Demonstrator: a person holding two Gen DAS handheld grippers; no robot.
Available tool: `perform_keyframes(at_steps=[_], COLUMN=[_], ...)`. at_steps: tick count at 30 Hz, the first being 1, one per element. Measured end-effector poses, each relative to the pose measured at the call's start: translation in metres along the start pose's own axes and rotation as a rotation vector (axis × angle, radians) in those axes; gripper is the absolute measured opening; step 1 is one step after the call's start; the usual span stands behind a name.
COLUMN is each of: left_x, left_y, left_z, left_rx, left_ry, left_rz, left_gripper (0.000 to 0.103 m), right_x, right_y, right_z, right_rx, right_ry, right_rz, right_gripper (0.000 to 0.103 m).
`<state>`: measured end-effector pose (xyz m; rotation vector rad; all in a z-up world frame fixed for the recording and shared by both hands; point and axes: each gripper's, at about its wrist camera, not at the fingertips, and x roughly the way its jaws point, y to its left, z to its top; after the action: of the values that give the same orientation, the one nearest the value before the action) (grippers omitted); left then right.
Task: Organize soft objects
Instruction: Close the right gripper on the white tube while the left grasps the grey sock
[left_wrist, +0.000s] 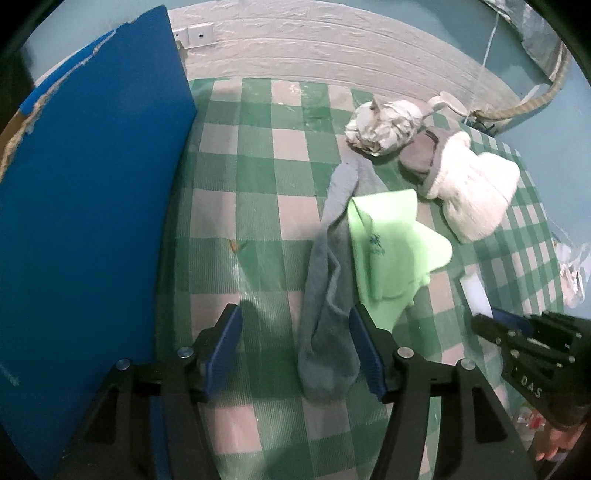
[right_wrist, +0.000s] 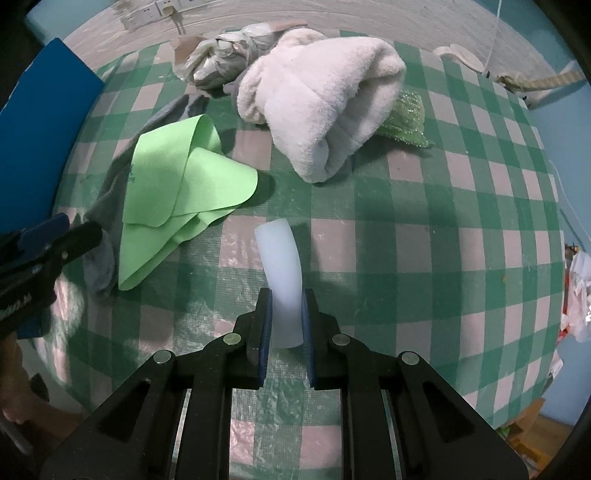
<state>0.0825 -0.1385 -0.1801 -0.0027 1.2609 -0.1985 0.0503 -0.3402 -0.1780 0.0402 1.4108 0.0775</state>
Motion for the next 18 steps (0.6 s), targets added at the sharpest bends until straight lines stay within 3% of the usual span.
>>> perform_keyframes(at_steps=[6, 18], left_x=[0.005, 0.013], left_y=[0.001, -0.014], left_z=[0.007, 0.014], left_rx=[0.002, 0.064], left_ry=[-0.012, -0.043], left_rz=[-0.004, 0.014], left_gripper=[0.065, 0.066], right_x=[0.002, 0.005], right_y=[-0.004, -0.001], right_z=[0.006, 0.012], right_rx=[0.007, -0.005], right_ry=[-0.001, -0.009], right_rz=[0.011, -0.002], right_gripper=[0.016, 0.028])
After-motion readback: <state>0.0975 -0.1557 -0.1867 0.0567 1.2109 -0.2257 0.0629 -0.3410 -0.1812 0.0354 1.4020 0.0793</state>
